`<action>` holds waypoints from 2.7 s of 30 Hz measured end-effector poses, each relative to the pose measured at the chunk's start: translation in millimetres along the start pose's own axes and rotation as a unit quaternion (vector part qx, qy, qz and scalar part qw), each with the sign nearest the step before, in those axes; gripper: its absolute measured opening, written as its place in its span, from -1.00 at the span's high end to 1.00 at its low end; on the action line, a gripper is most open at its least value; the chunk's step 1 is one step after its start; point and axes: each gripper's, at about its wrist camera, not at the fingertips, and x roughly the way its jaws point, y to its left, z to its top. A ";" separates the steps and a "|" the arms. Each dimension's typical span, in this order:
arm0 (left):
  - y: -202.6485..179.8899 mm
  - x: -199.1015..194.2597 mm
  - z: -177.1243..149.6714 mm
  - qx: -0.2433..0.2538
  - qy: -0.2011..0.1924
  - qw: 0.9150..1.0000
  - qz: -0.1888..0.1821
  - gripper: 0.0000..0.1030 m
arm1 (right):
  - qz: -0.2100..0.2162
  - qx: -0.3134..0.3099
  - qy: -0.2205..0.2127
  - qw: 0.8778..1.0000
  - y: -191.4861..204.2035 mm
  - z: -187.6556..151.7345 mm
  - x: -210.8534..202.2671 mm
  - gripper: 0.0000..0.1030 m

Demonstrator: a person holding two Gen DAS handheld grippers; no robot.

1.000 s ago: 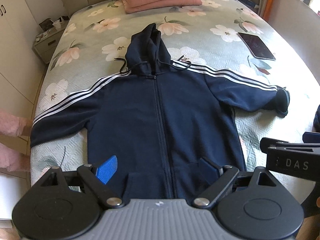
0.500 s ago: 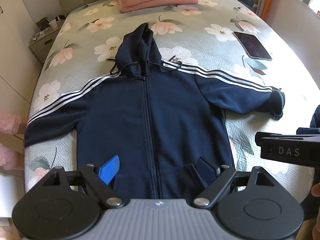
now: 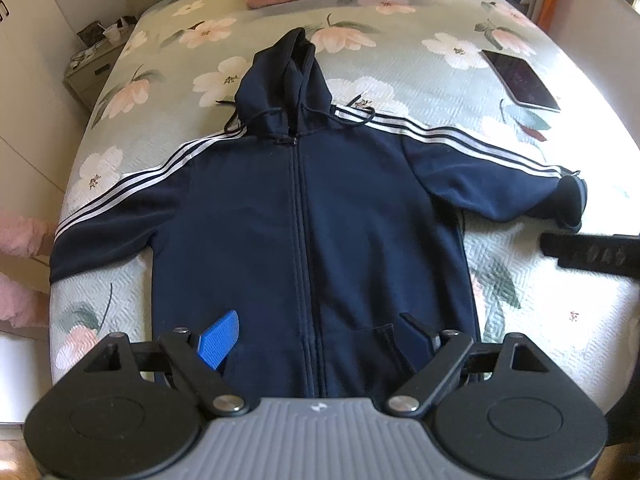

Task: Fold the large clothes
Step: 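Grasp the hoodie sleeve cuff with the right gripper, then fold the held sleeve across the hoodie body with the right gripper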

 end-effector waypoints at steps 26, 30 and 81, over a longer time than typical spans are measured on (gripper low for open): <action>-42.3 171.0 51.0 0.017 -0.028 0.999 -0.001 -0.59 | -0.110 0.094 -0.018 0.989 -114.2 34.4 173.0 -0.99; -42.9 198.4 51.0 0.024 -0.012 1.000 0.001 -0.59 | -0.137 0.106 -0.016 0.985 -131.6 25.1 191.2 -0.99; 10.6 237.5 47.3 -0.032 -0.023 0.999 -0.028 -0.58 | -0.017 0.101 -0.105 0.989 -37.4 65.1 197.4 0.85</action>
